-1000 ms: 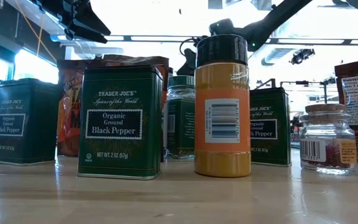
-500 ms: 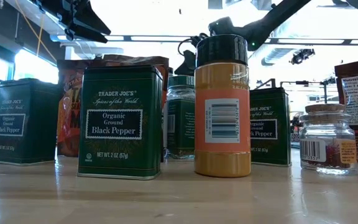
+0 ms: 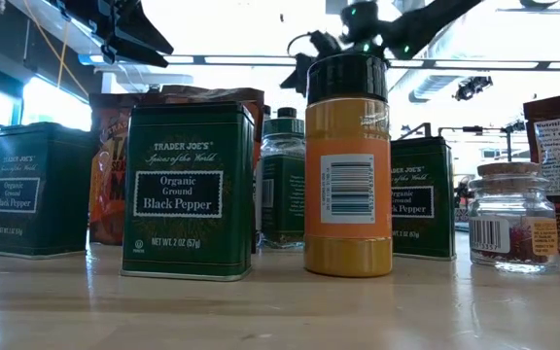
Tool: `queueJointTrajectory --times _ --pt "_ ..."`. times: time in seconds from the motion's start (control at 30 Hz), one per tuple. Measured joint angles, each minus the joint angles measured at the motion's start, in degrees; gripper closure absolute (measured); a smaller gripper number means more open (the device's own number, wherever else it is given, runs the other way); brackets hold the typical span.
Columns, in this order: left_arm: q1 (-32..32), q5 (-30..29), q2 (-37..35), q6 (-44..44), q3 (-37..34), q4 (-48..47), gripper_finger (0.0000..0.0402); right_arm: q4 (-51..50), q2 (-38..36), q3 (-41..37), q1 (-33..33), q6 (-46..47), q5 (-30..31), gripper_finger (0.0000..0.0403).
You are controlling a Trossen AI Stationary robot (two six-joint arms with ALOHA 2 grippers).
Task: Shelf spices
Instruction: Put the black seasoning bottle on the shelf
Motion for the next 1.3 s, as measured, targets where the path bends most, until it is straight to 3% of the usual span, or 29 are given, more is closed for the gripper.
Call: queueJointTrajectory --times 0.17,0.43,0.7,0.93,1.0,1.17,1.3 --pt "0.00 0.00 0.01 -0.84 0.00 0.00 0.0193 -10.22 -8.05 0.00 2.35 -4.13 2.62 0.0098" --pt "0.00 -0.67 0.13 -1.66 0.00 1.56 0.0193 -32.30 -18.09 0.00 14.53 -7.49 2.05 0.0098" --pt "0.00 -0.67 1.89 0.24 0.00 3.45 0.0193 -41.91 -17.81 0.00 30.68 -2.18 1.65 0.0098" --pt "-1.39 0.04 4.03 1.25 0.00 3.38 0.0193 -45.93 -13.88 0.00 41.03 11.44 2.11 0.0098" --pt "-2.14 0.01 4.63 1.35 0.00 3.35 0.0193 -46.60 -12.16 0.00 44.03 15.74 5.12 0.0098" --pt "-4.07 0.00 5.98 1.37 0.00 3.41 0.0193 -49.23 -8.31 -0.54 53.02 23.38 20.72 0.0098" --pt "-5.18 -0.03 6.71 1.87 0.00 3.43 0.0193 -46.46 -10.42 -9.27 57.70 34.75 30.52 0.0098"
